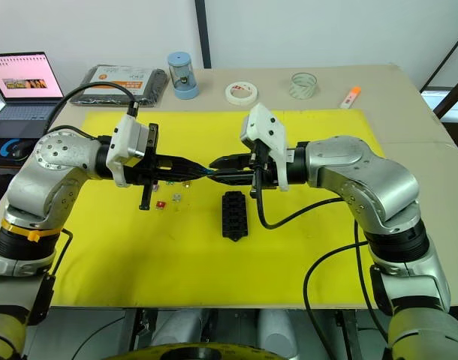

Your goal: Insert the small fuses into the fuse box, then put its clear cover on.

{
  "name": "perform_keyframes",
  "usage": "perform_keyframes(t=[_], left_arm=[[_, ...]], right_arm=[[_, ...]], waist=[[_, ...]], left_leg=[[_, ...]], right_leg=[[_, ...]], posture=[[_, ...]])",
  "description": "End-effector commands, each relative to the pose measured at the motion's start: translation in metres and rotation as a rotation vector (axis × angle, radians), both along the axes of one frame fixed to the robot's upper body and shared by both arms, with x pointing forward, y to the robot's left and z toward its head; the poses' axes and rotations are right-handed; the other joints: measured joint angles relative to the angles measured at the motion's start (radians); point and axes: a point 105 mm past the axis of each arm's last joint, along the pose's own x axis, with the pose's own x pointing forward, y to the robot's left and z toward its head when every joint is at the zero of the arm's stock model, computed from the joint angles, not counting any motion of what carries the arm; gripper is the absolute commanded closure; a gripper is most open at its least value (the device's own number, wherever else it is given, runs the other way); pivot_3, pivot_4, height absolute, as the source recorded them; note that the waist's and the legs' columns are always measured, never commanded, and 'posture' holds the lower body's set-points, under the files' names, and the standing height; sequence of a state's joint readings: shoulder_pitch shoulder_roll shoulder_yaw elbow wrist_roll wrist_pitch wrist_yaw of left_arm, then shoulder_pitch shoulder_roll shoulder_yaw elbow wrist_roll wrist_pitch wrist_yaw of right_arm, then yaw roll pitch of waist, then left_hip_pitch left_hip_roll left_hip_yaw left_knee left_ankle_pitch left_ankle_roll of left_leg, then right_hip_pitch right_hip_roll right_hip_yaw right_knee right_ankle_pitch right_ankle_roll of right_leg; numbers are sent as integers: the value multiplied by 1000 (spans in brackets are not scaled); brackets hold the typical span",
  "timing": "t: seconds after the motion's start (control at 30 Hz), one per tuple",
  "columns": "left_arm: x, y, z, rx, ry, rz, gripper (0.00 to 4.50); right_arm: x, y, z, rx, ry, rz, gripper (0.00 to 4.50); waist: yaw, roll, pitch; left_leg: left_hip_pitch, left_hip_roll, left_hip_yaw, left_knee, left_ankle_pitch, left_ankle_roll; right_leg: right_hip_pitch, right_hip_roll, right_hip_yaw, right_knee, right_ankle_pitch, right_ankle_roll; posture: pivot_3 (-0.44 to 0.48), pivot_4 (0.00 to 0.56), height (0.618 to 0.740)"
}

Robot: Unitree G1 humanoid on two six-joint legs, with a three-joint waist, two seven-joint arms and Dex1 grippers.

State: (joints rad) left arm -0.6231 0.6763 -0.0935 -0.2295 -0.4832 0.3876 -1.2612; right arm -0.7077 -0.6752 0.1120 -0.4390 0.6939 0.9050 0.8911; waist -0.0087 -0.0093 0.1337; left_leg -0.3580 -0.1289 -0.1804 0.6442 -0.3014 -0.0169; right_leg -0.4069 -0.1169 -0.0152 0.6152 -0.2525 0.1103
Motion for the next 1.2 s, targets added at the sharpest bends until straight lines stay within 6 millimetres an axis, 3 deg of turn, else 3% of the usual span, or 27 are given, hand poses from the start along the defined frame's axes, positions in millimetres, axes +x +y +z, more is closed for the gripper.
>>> perform_keyframes(t=[0.03,0.13,0.27,0.73,0.9,1.2], left_arm=[[-2,0,9,3,-38,-8,4500],[-3,0,9,0,-39,-8,4500],[-3,-1,12,-9,-40,-9,4500],[-2,0,11,-6,-38,-2,4500],[-2,1,10,-5,-41,2,4500],[-1,2,10,-7,-41,2,4500]], right_arm=[[-4,-1,14,32,-58,14,3552],[-4,-1,14,33,-56,13,3552],[-4,-1,11,21,-56,12,4455],[-4,0,12,31,-46,17,4483],[-5,-1,14,35,-39,25,2839],[-5,0,10,20,-36,26,2839]], waist=[[0,0,0],[-1,0,0],[0,0,0],[-1,0,0],[0,0,0],[0,0,0]], left_leg=[[0,0,0,0,0,0],[0,0,0,0,0,0],[0,0,0,0,0,0],[0,0,0,0,0,0],[0,0,0,0,0,0],[0,0,0,0,0,0]], right_leg=[[0,0,0,0,0,0],[0,0,0,0,0,0],[0,0,0,0,0,0],[0,0,0,0,0,0],[0,0,0,0,0,0],[0,0,0,0,0,0]], posture=[[0,150,740],[0,150,740],[0,150,740],[0,150,740],[0,150,740],[0,150,740]])
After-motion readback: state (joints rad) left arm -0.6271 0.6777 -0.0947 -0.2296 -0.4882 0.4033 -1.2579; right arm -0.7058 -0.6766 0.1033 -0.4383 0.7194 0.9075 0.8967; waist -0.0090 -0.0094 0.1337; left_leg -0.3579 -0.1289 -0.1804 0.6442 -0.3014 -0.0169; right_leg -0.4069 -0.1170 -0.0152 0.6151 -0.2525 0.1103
